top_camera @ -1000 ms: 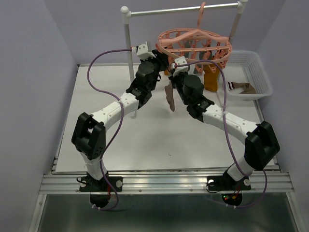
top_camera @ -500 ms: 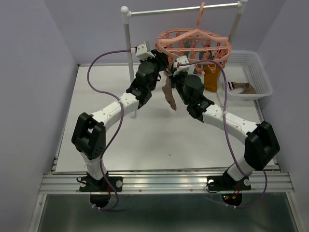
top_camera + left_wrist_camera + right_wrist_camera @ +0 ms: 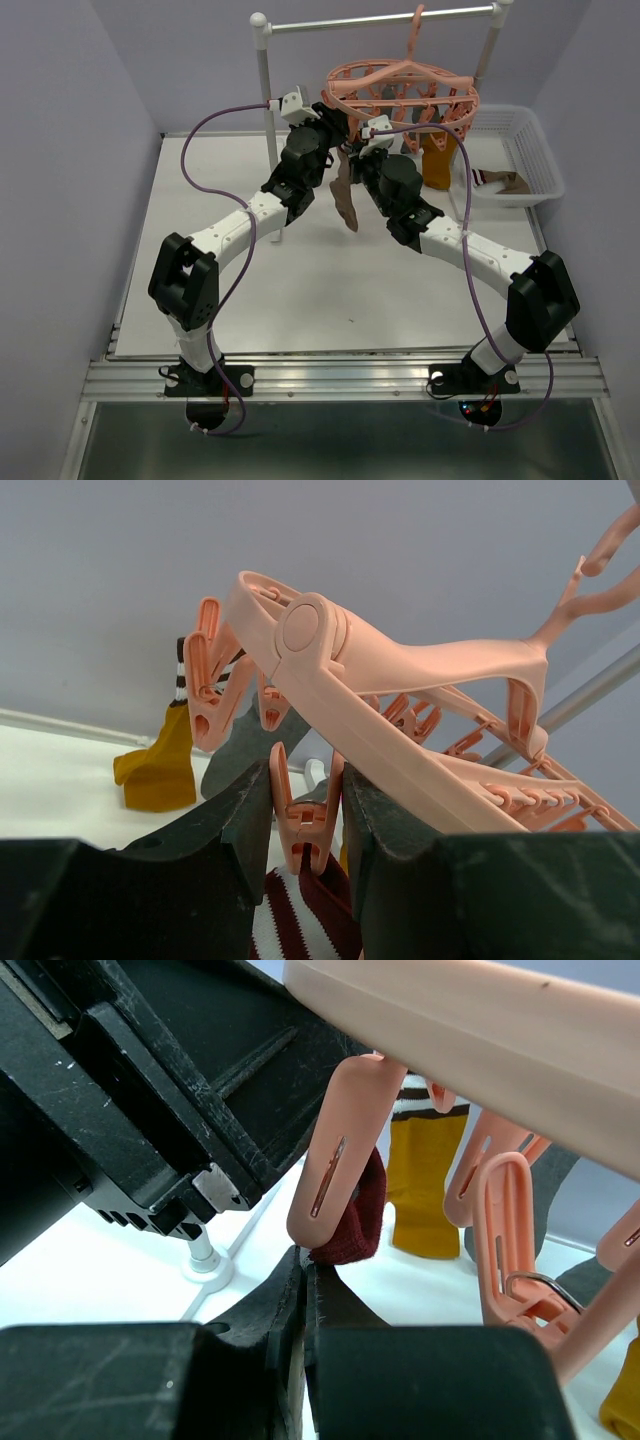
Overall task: Clip the socks to the hanger
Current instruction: Clamp the sock onto the hanger.
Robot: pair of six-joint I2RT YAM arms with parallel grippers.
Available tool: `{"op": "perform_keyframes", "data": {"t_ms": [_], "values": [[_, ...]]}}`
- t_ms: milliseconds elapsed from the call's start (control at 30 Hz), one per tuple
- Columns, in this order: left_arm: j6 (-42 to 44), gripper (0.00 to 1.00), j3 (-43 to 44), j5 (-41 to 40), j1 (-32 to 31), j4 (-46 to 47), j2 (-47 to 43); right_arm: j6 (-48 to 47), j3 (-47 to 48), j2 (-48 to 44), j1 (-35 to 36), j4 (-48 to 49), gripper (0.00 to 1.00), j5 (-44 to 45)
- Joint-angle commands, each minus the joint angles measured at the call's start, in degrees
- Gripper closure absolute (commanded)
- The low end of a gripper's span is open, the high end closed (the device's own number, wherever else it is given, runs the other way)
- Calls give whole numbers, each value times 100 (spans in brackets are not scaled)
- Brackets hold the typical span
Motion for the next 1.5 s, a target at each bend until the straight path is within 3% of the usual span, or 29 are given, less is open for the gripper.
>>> {"op": "perform_keyframes", "data": {"t_ms": [0, 667, 700, 833, 1000, 1133, 1333, 1467], "values": [[9, 100, 181, -196, -10, 127, -214, 142, 224, -121, -27, 276, 99, -22], [-43, 100, 67, -178, -10, 110, -310, 159, 224, -77, -27, 857, 99, -4], [-60, 94, 50, -187, -10, 110, -319, 150, 207, -103, -27, 857, 99, -4], [-78, 34, 32, -178, -10, 110, -337, 133, 172, -129, -27, 848, 99, 5], [-61, 11, 6, -151, -10, 110, -372, 107, 145, -129, -27, 787, 97, 49], [-43, 11, -73, -187, -10, 136, -442, 115, 75, -191, -27, 734, 92, 189], [-17, 11, -222, -186, -10, 145, -582, 185, -118, -428, -27, 646, 65, 522], [-87, 8, -504, -283, -10, 136, -767, 203, -224, -665, -27, 244, 35, 716]]}}
